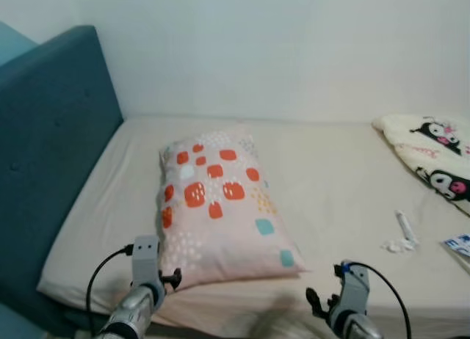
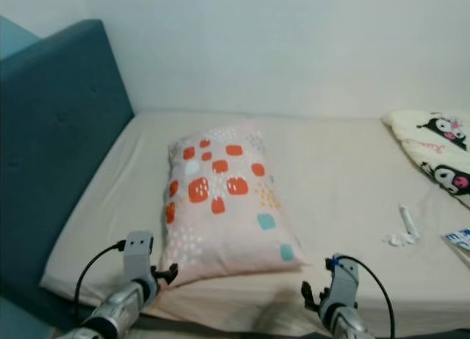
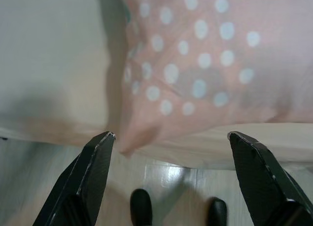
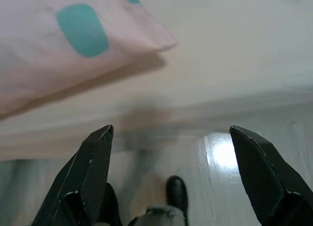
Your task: Clean up the room
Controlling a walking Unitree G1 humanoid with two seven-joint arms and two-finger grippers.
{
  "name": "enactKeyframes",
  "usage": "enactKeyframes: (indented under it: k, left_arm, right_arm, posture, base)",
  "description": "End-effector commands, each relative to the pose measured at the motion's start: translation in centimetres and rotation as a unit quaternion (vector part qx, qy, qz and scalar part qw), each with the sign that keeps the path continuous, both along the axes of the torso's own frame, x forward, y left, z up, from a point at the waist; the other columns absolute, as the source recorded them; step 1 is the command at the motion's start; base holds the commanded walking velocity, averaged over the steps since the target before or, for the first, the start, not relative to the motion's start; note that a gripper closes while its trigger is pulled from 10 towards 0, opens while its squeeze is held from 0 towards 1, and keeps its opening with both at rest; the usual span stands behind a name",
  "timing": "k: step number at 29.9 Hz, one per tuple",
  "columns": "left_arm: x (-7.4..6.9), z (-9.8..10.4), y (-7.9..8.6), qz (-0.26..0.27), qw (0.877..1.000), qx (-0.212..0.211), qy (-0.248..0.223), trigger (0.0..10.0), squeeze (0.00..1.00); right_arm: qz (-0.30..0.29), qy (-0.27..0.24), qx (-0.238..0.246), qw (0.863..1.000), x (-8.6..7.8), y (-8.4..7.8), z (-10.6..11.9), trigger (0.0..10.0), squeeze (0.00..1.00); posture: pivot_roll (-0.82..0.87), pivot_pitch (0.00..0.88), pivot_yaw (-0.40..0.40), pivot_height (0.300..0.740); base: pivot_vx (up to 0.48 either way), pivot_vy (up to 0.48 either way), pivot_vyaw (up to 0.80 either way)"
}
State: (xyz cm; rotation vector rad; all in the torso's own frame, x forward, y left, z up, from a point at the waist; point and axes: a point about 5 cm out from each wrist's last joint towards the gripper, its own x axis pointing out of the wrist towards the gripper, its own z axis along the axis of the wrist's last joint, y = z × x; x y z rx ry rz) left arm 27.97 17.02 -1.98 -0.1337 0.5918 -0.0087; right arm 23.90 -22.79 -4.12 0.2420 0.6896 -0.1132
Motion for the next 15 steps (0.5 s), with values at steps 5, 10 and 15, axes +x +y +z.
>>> enactKeyframes:
  k: [5,10,15]
  left_arm:
    - [0.6,0.5,0.1,0.021,1.0,-0.006,-0.013,10.0,0.0]
    - [1.7,1.7,0.1,0.034,0.998,-0.024,-0.04,10.0,0.0]
    - [2.6,2.6,0.2,0.032,0.997,-0.035,-0.061,10.0,0.0]
  right_arm:
    - [-0.009,0.004,0.001,1.0,-0.2,-0.3,-0.1,10.0,0.0]
    - [-0.008,0.0,0.002,1.0,0.0,-0.3,0.1,10.0,0.0]
    - [-0.006,-0.008,0.004,1.0,0.4,-0.1,0.3,10.0,0.0]
  posture:
    - [-0.04,0.06,-0.007,0.74]
    - [-0.04,0.055,-0.004,0.74]
    - [-0.04,0.054,-0.002,0.74]
  base:
    - [0.0,-0.07,0.0]
    - [0.0,0.0,0.0]
    - [0.0,0.0,0.0]
